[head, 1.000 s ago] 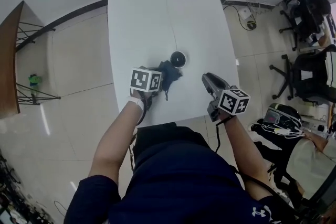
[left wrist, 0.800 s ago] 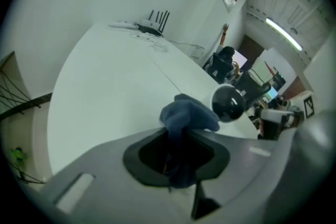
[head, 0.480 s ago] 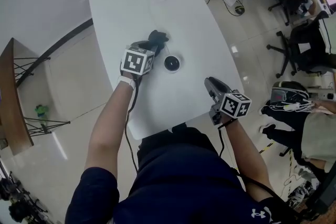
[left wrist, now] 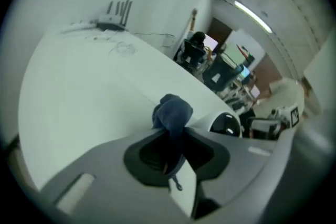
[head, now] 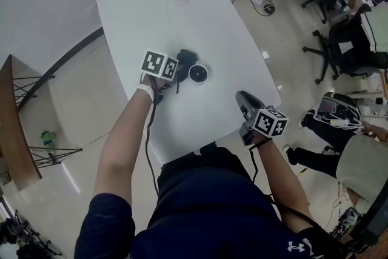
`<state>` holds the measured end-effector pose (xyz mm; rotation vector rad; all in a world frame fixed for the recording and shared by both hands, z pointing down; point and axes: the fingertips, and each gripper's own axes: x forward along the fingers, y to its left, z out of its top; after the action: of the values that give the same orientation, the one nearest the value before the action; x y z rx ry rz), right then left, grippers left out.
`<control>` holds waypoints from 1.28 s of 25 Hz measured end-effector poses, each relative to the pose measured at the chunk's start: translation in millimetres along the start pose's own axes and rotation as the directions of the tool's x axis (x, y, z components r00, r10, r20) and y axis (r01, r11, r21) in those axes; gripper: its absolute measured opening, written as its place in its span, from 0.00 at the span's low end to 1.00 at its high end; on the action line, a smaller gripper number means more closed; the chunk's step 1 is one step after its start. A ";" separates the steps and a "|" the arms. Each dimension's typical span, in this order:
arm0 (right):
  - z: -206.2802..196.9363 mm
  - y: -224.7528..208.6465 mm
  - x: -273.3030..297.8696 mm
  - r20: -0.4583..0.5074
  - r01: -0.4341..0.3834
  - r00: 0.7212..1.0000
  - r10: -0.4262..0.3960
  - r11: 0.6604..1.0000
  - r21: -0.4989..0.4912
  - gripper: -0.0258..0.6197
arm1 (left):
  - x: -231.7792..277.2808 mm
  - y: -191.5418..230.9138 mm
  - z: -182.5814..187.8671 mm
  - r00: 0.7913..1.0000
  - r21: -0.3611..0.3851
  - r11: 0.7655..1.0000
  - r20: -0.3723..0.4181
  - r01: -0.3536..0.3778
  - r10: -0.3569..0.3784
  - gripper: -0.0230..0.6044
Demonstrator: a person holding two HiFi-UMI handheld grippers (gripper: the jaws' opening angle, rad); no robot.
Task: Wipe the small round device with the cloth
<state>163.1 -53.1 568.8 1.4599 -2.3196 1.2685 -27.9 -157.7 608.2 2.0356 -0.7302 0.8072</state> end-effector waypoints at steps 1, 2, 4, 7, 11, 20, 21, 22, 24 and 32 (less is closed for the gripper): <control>-1.4 2.0 1.9 0.002 -0.003 1.000 0.003 1.000 0.006 0.16 | -2.4 -0.7 -6.8 1.000 -0.101 0.995 0.021 0.026 -0.024 0.14; -2.9 4.4 4.3 0.003 -0.006 1.000 0.006 1.000 0.009 0.16 | -4.0 -2.1 -13.7 0.998 -0.189 0.981 0.045 0.051 -0.043 0.14; -4.9 10.1 10.2 0.002 -0.014 1.000 0.014 1.000 0.005 0.16 | -5.8 -4.0 -26.0 0.994 -0.321 0.943 0.094 0.085 -0.058 0.14; -10.8 17.9 18.2 -0.007 -0.016 1.000 0.015 1.000 -0.010 0.16 | -7.1 -5.8 -47.9 0.985 -0.468 0.875 0.167 0.126 -0.052 0.14; -15.8 23.3 17.0 -0.022 -0.022 1.000 0.021 1.000 -0.016 0.16 | -6.7 -21.6 -76.8 0.952 -0.689 0.686 0.306 0.236 -0.021 0.14; -6.3 -3.4 -16.7 -0.009 0.035 0.999 -0.035 0.999 -0.030 0.15 | 22.7 -73.0 -64.0 0.840 -0.794 0.389 0.536 0.468 0.085 0.14; -6.7 -7.4 -19.5 -0.008 0.043 0.999 -0.043 0.999 -0.029 0.15 | 26.4 -80.2 -60.8 0.841 -0.785 0.398 0.538 0.474 0.060 0.14; -7.0 -11.2 -22.3 -0.008 0.051 0.999 -0.052 0.998 -0.027 0.15 | 29.0 -87.0 -58.1 0.842 -0.777 0.409 0.539 0.479 0.036 0.14; -7.3 -18.1 -27.3 -0.006 0.066 0.998 -0.066 0.998 -0.022 0.14 | 32.7 -98.1 -57.3 0.848 -0.766 0.427 0.531 0.481 -0.003 0.14; -14.1 -16.5 -23.8 -0.021 0.054 0.998 -0.054 0.998 -0.014 0.14 | 21.7 -151.8 -67.4 0.852 -0.674 0.540 0.491 0.505 -0.183 0.14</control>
<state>184.3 -29.9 575.6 1.4863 -2.2549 1.2460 76.8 -29.1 585.0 1.4038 -0.6676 -0.1814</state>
